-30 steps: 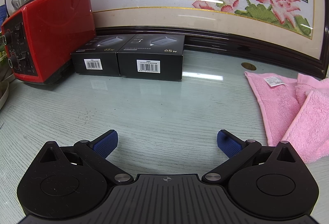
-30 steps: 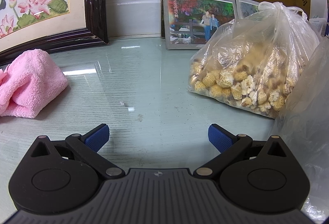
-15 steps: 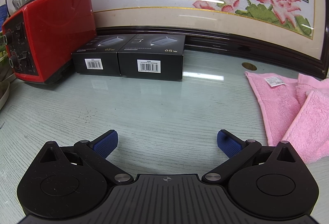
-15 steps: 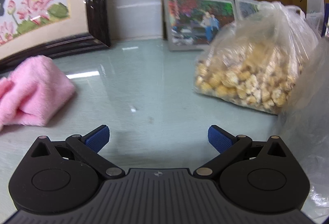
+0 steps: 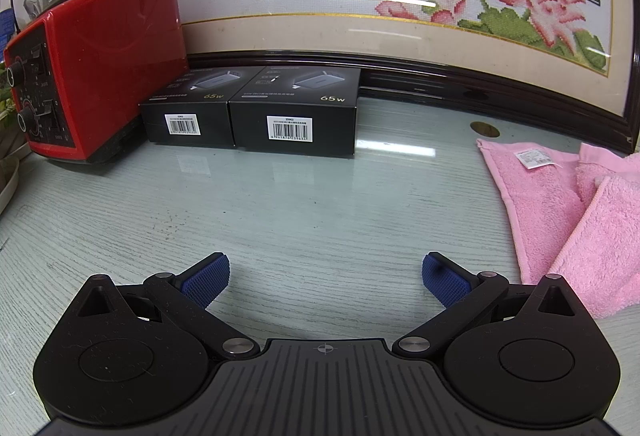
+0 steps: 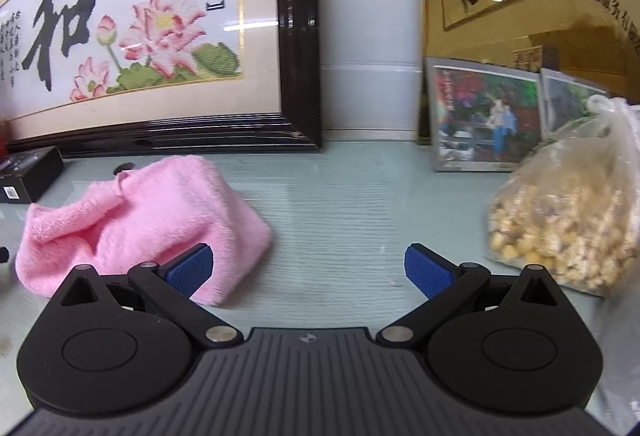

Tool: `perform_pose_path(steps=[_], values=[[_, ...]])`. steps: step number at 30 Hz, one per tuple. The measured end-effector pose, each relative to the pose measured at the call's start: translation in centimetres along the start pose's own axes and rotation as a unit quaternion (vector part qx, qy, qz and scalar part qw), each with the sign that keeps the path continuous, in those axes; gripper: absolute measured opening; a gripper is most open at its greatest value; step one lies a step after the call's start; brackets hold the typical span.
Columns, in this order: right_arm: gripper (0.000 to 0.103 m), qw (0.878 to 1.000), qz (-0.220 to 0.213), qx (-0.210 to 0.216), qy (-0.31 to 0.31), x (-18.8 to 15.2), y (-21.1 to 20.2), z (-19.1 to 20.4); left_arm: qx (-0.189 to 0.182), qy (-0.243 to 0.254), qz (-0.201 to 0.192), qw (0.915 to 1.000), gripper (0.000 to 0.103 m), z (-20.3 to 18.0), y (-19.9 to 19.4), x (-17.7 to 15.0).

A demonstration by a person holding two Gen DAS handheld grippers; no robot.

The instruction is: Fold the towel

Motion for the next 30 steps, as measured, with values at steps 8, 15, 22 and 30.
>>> perform_pose_path(steps=[8, 15, 22, 30], values=[[0.103, 0.999, -0.008, 0.029, -0.017, 1.2, 0.9, 3.2, 0.000, 0.000, 0.000, 1.0000, 0.103, 0.0, 0.0, 0.0], [0.103, 0.999, 0.003, 0.034, -0.022, 2.4, 2.8, 5.0, -0.001, 0.001, -0.001, 1.0000, 0.103, 0.0, 0.0, 0.0], [0.103, 0.999, 0.017, 0.032, -0.029, 4.0, 4.9, 6.4, -0.002, 0.009, -0.006, 0.9999, 0.103, -0.2, -0.3, 0.1], [0.089, 0.997, 0.060, 0.045, -0.032, 3.6, 7.5, 6.9, -0.015, 0.005, -0.016, 0.9997, 0.103, -0.2, -0.7, 0.4]])
Point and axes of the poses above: each gripper's, at about its wrist camera, not at the fingertips, and y roughly the way its jaws point, z to its left, x to its top, the point moved 8 cm from there along y, roughly the way its jaws point, and after that the axes turned 11 degrees about z, right-handed, at the moved point
